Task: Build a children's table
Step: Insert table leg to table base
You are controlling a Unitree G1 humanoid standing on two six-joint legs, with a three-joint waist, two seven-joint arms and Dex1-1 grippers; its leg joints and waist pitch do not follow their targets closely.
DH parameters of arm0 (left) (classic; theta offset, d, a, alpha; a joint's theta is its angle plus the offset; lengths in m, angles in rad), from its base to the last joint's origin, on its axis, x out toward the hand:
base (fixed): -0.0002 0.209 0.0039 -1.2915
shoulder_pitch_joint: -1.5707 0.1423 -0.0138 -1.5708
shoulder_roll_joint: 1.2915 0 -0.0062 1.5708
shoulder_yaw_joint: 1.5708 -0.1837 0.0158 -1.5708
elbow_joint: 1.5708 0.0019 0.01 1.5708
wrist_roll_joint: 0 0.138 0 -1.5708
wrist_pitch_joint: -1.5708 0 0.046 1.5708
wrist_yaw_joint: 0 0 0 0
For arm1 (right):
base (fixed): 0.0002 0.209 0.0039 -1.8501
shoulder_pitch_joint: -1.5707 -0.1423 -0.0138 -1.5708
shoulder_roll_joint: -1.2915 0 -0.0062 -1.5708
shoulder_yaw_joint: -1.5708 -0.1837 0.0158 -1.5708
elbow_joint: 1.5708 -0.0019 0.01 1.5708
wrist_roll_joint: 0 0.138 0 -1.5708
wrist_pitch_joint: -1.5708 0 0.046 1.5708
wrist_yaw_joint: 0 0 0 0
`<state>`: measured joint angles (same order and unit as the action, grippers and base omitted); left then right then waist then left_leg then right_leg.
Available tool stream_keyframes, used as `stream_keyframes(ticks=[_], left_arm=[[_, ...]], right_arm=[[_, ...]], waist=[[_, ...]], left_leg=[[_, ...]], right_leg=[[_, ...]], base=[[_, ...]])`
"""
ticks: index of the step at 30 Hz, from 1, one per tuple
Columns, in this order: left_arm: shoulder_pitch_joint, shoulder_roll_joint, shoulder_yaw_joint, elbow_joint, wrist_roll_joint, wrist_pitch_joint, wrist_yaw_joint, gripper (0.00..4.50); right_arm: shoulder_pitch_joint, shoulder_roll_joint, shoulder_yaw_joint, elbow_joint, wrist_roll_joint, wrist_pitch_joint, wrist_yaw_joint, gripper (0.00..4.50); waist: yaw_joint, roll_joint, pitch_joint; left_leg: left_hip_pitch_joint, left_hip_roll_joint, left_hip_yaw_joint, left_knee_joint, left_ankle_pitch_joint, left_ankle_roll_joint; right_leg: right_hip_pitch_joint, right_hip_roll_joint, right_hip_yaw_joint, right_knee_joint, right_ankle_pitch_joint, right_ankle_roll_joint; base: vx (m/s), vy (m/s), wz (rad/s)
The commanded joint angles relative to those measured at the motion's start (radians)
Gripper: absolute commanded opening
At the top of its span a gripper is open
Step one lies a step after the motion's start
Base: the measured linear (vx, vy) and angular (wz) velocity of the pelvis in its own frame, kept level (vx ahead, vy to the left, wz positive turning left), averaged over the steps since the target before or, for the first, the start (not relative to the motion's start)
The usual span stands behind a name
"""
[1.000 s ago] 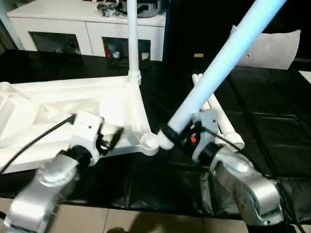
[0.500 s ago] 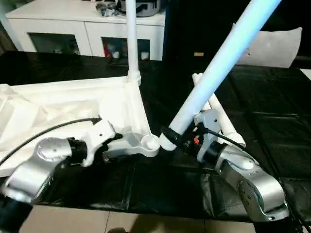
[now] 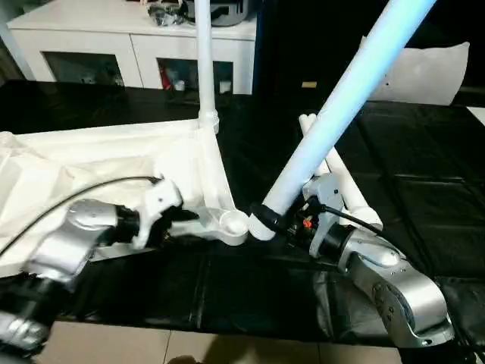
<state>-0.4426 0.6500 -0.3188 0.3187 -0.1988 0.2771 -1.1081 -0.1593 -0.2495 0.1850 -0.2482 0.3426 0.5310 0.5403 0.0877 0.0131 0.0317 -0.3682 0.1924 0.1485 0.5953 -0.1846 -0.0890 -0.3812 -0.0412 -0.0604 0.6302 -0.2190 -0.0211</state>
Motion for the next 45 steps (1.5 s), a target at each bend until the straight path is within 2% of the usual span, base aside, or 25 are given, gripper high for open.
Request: stream_keyframes(ticks=[1,2,6,7,8,11,13,17,20,22,23,25,28,29,33,35,38,40,44,45], left_arm=[[-0.028,-0.004,-0.007,0.030,0.028,-0.017,-0.013,2.66],[-0.032,-0.004,-0.011,0.038,0.034,-0.019,-0.017,2.35],[-0.041,-0.002,-0.014,0.065,0.050,-0.036,-0.026,2.35],[-0.046,-0.003,-0.014,0.082,0.055,-0.043,-0.033,2.03],[-0.048,-0.003,-0.015,0.090,0.058,-0.048,-0.037,1.91],[-0.053,-0.003,-0.017,0.110,0.068,-0.059,-0.047,1.95],[-0.055,-0.003,-0.016,0.117,0.070,-0.062,-0.053,1.56],[-0.056,-0.010,-0.009,0.133,0.081,-0.079,-0.057,1.54],[-0.058,-0.018,-0.009,0.148,0.089,-0.093,-0.052,1.13],[-0.061,-0.027,-0.009,0.161,0.096,-0.104,-0.044,1.12],[-0.063,-0.031,-0.010,0.168,0.101,-0.110,-0.040,1.06],[-0.068,-0.037,-0.010,0.181,0.111,-0.119,-0.038,0.71],[-0.075,-0.040,-0.011,0.194,0.121,-0.130,-0.038,0.66],[-0.079,-0.042,-0.011,0.199,0.127,-0.138,-0.037,0.35],[-0.085,-0.047,-0.017,0.203,0.134,-0.164,-0.052,0.12],[-0.079,-0.044,-0.031,0.189,0.150,-0.169,-0.056,0.00],[-0.050,-0.030,-0.074,0.144,0.206,-0.199,-0.057,0.00],[-0.041,-0.032,-0.087,0.118,0.209,-0.203,-0.079,0.00],[-0.027,-0.102,-0.089,0.027,0.115,-0.172,-0.166,0.00],[-0.026,-0.105,-0.091,0.025,0.114,-0.173,-0.169,0.00]], right_arm=[[-0.007,-0.008,0.008,0.000,-0.003,-0.004,0.011,1.90],[-0.008,-0.008,0.008,0.001,-0.003,-0.003,0.011,1.90],[-0.006,-0.011,0.006,-0.004,-0.002,0.001,0.015,1.90],[-0.003,-0.014,0.008,-0.005,-0.003,0.003,0.018,1.90],[-0.001,-0.015,0.009,-0.005,-0.005,0.002,0.020,1.90],[-0.003,-0.017,0.013,-0.002,-0.006,0.001,0.021,1.90],[-0.006,-0.016,0.013,0.000,-0.005,0.001,0.020,1.90],[-0.008,-0.015,0.017,0.004,-0.006,0.000,0.024,1.90],[-0.009,-0.016,0.020,0.003,-0.005,0.001,0.026,1.90],[-0.011,-0.017,0.022,0.002,-0.004,0.004,0.028,1.90],[-0.011,-0.017,0.022,0.002,-0.003,0.006,0.029,1.90],[-0.015,-0.020,0.023,0.005,-0.004,0.009,0.033,1.90],[-0.028,-0.022,0.026,0.016,-0.006,0.009,0.036,1.90],[-0.037,-0.025,0.029,0.023,-0.009,0.012,0.039,1.90],[-0.060,-0.024,0.032,0.038,-0.003,0.027,0.048,1.90],[-0.077,-0.024,0.033,0.057,-0.008,0.039,0.049,1.90],[-0.115,-0.017,0.026,0.106,-0.016,0.042,0.046,1.90],[-0.127,-0.016,0.024,0.119,-0.015,0.042,0.045,1.90],[-0.134,-0.024,0.032,0.101,0.001,0.045,0.079,1.90],[-0.133,-0.026,0.034,0.099,0.003,0.048,0.082,1.90]], waist=[[-0.001,0.014,-0.046],[-0.001,0.012,-0.045],[-0.001,0.012,-0.045],[-0.002,0.011,-0.045],[-0.001,0.011,-0.044],[-0.001,0.013,-0.044],[0.000,0.012,-0.044],[0.001,0.012,-0.043],[-0.001,0.013,-0.043],[-0.001,0.009,-0.042],[0.001,0.011,-0.043],[0.000,0.010,-0.042],[0.000,0.010,-0.042],[-0.001,0.010,-0.043],[-0.001,0.010,-0.042],[-0.003,0.011,-0.044],[-0.007,0.013,-0.046],[-0.005,0.013,-0.047],[0.003,0.015,-0.051],[0.006,0.015,-0.052]], left_leg=[[0.014,0.034,-0.006,-0.077,-0.209,-0.030],[0.013,0.033,-0.006,-0.078,-0.211,-0.029],[0.014,0.035,-0.006,-0.078,-0.216,-0.029],[0.014,0.035,-0.006,-0.079,-0.218,-0.029],[0.013,0.034,-0.006,-0.078,-0.214,-0.028],[0.014,0.035,-0.007,-0.080,-0.221,-0.029],[0.014,0.035,-0.007,-0.080,-0.225,-0.029],[0.015,0.037,-0.007,-0.080,-0.229,-0.029],[0.013,0.037,-0.007,-0.081,-0.231,-0.029],[0.014,0.037,-0.006,-0.081,-0.234,-0.027],[0.014,0.037,-0.007,-0.081,-0.234,-0.027],[0.013,0.036,-0.007,-0.082,-0.233,-0.026],[0.014,0.037,-0.007,-0.081,-0.233,-0.026],[0.014,0.037,-0.007,-0.082,-0.233,-0.026],[0.014,0.037,-0.007,-0.082,-0.237,-0.027],[0.011,0.038,-0.009,-0.083,-0.223,-0.030],[0.013,0.040,-0.008,-0.079,-0.211,-0.030],[0.013,0.038,-0.005,-0.077,-0.195,-0.028],[0.016,0.041,-0.002,-0.073,-0.148,-0.021],[0.015,0.041,-0.001,-0.071,-0.142,-0.019]], right_leg=[[0.040,-0.092,0.058,-0.080,-0.155,-0.134],[0.041,-0.092,0.058,-0.082,-0.160,-0.134],[0.039,-0.093,0.059,-0.083,-0.177,-0.134],[0.039,-0.093,0.059,-0.083,-0.176,-0.135],[0.040,-0.093,0.059,-0.084,-0.177,-0.133],[0.039,-0.094,0.059,-0.084,-0.183,-0.134],[0.039,-0.095,0.059,-0.085,-0.190,-0.135],[0.038,-0.097,0.060,-0.086,-0.197,-0.137],[0.038,-0.095,0.059,-0.086,-0.196,-0.136],[0.038,-0.096,0.060,-0.087,-0.200,-0.137],[0.038,-0.097,0.060,-0.087,-0.205,-0.136],[0.038,-0.096,0.060,-0.088,-0.214,-0.131],[0.037,-0.098,0.061,-0.089,-0.218,-0.130],[0.037,-0.098,0.060,-0.089,-0.217,-0.133],[0.037,-0.098,0.060,-0.090,-0.232,-0.130],[0.040,-0.097,0.060,-0.084,-0.191,-0.138],[0.040,-0.098,0.061,-0.080,-0.136,-0.160],[0.041,-0.096,0.060,-0.078,-0.111,-0.165],[0.043,-0.096,0.061,-0.067,-0.009,-0.184],[0.043,-0.095,0.060,-0.067,0.002,-0.185]], base=[[0.000,0.000,0.00],[0.000,0.000,0.00],[0.000,0.000,0.00],[0.000,0.000,0.00],[0.000,0.000,0.00],[0.000,0.000,0.00],[0.000,0.000,0.00],[0.000,0.000,0.00],[0.000,0.000,0.00],[0.000,0.000,0.00],[0.000,0.000,0.00],[0.000,0.000,0.00],[0.000,0.000,0.00],[0.000,0.000,0.00],[0.000,0.000,0.00],[0.000,0.000,0.00],[0.000,0.000,0.00],[0.000,0.000,0.00],[0.000,0.000,0.00],[0.000,0.000,0.00]])
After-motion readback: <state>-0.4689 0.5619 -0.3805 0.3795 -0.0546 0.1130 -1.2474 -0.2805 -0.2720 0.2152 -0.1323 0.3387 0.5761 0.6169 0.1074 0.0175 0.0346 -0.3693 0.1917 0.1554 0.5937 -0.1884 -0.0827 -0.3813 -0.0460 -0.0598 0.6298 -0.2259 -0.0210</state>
